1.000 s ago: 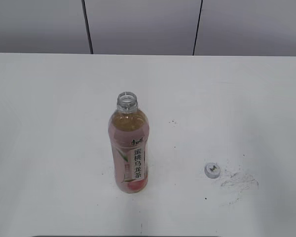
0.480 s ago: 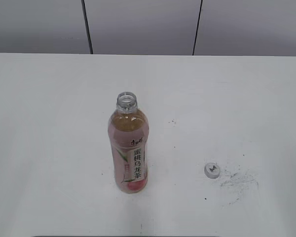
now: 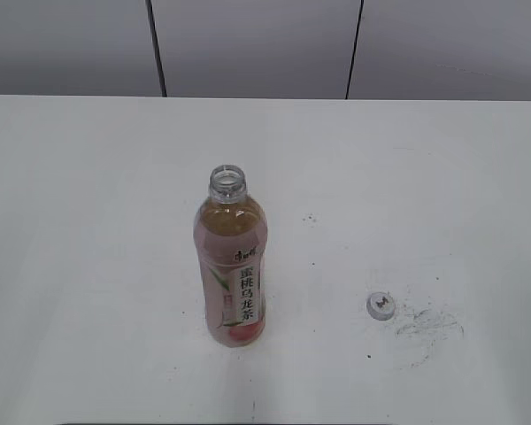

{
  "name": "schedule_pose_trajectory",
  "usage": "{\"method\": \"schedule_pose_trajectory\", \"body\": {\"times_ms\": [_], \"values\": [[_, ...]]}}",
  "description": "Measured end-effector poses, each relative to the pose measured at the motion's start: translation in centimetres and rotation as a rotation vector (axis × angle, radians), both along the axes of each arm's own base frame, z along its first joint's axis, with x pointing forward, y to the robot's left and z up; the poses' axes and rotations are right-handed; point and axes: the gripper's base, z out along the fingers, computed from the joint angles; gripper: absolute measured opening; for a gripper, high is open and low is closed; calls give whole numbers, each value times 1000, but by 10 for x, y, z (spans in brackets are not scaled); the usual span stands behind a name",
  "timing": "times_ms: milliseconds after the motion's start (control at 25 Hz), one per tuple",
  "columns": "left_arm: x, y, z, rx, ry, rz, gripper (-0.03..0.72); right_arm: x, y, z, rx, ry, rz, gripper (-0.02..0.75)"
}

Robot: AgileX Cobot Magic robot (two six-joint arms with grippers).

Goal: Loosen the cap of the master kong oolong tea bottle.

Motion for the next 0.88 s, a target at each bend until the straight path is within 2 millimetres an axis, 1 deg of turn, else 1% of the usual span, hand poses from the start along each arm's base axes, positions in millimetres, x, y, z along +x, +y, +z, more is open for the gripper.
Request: {"method": "schedule_pose_trajectory", "body": {"times_ms": [480,600,680,800,880], "values": [[0,0,0,-1,-2,4,543,0,0,0,0,0,-9,556],[0,0,0,-1,-2,71,543,0,-1,0,1,-3,-90,556],[0,0,0,-1,-2,153,543,-1,-4,0,6,-14,-189,556],[-2,0,0,-4,-15,268,543,-8,-7,1,22,-59,-329,556],[-5,0,0,-9,-37,325,543,-14,-8,1,35,-102,-385,556]]}}
